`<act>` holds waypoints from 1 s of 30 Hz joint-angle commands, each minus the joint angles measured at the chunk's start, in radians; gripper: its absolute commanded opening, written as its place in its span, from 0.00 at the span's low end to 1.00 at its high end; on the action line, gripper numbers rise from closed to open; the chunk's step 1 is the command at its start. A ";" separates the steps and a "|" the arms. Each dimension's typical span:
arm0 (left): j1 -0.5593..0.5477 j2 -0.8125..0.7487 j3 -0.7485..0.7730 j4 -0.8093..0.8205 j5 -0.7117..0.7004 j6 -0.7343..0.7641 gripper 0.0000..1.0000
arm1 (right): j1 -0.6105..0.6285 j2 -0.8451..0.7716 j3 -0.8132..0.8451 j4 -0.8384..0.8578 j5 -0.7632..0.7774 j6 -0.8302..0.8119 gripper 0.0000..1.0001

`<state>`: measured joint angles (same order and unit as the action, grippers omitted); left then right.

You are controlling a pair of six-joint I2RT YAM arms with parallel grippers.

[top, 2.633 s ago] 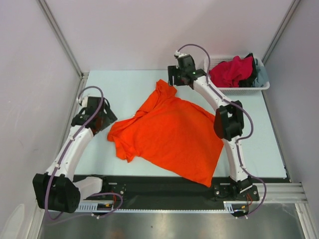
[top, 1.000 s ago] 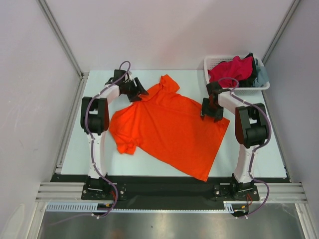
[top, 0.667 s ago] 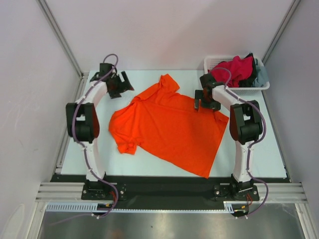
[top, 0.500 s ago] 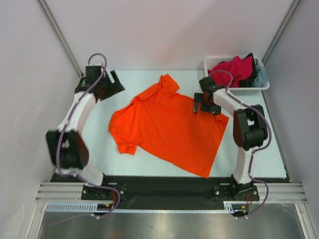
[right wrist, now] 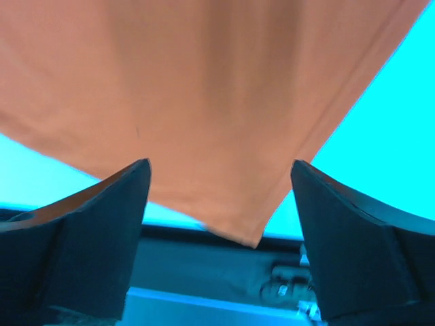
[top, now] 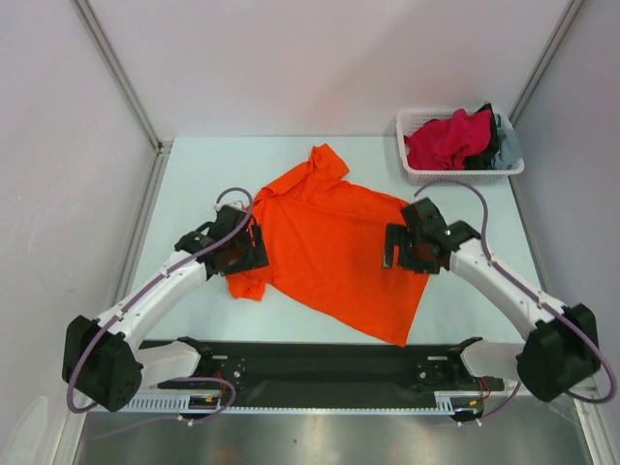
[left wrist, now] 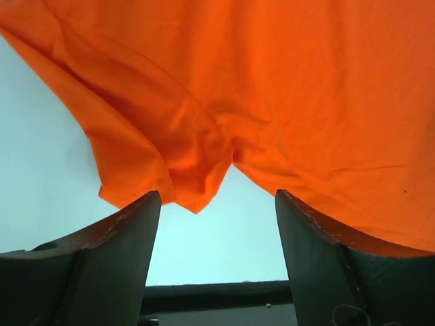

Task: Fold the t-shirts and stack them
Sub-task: Flatten the tshirt out

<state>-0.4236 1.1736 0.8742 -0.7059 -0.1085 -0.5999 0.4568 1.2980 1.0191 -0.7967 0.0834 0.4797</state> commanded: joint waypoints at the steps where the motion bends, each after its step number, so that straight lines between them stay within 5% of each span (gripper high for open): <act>1: -0.070 -0.023 -0.003 -0.063 -0.166 -0.139 0.75 | 0.035 -0.127 -0.121 -0.042 -0.073 0.117 0.86; 8: -0.107 -0.034 -0.030 -0.063 -0.240 -0.181 0.63 | 0.144 -0.239 -0.251 -0.061 -0.042 0.246 0.77; 11: -0.107 0.013 -0.029 -0.076 -0.238 -0.195 0.57 | 0.160 -0.258 -0.254 -0.070 -0.019 0.250 0.77; 25: -0.109 0.136 -0.017 -0.083 -0.211 -0.212 0.54 | 0.157 -0.241 -0.275 -0.035 -0.034 0.232 0.77; 30: -0.107 0.161 -0.030 -0.076 -0.191 -0.215 0.42 | 0.148 -0.246 -0.278 -0.033 -0.039 0.231 0.77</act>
<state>-0.5262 1.3243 0.8459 -0.7914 -0.3092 -0.7979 0.6109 1.0565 0.7425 -0.8433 0.0437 0.7067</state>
